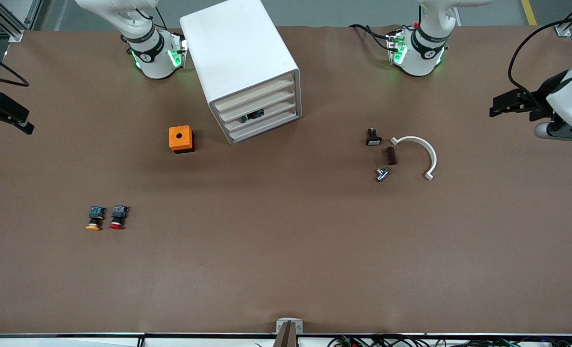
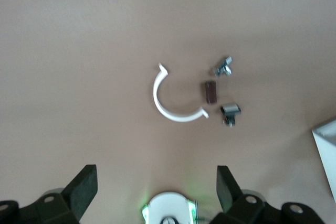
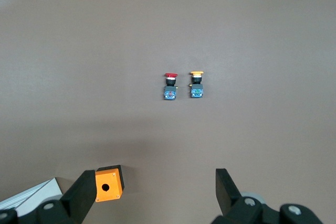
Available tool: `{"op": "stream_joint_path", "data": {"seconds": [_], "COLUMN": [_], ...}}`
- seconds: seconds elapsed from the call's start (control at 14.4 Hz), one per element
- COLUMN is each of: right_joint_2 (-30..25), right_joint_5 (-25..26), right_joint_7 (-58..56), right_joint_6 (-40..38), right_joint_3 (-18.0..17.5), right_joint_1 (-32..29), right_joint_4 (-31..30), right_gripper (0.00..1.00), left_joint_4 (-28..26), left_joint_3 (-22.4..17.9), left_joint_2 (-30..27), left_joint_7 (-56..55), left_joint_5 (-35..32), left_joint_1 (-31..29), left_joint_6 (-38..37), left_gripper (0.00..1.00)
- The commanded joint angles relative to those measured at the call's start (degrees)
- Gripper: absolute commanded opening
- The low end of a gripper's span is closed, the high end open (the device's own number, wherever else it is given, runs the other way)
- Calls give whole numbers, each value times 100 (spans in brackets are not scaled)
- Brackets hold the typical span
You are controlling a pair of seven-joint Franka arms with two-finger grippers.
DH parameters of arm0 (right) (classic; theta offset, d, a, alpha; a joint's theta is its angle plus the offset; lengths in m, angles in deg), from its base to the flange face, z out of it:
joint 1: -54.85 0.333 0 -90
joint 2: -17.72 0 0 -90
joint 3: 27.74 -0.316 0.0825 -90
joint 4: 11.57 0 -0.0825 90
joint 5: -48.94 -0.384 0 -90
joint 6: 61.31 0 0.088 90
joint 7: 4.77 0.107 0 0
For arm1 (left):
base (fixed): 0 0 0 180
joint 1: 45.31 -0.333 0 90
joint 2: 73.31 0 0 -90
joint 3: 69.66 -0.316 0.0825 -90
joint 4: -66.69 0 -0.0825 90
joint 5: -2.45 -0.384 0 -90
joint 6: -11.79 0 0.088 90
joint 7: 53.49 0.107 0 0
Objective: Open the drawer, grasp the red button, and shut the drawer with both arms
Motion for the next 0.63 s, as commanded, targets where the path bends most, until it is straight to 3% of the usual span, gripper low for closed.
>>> {"op": "stream_joint_path", "data": {"seconds": [0.0, 0.56], "right_joint_2": [-214, -214], "right_joint_5": [-92, -92], "right_joint_7": [12, -32], "right_joint_6": [65, -6], "right_joint_3": [-29, -20], "right_joint_1": [-48, -56], "right_joint_4": [-210, -201], "right_gripper": [100, 100], "left_joint_4": [-91, 339], "left_joint_3": [29, 73], "left_joint_2": [-115, -63], "left_joint_7": [26, -651], "left_joint_5": [-157, -351], "left_joint_1": [41, 94], "left_joint_6": [366, 341], "left_gripper": [100, 100]}}
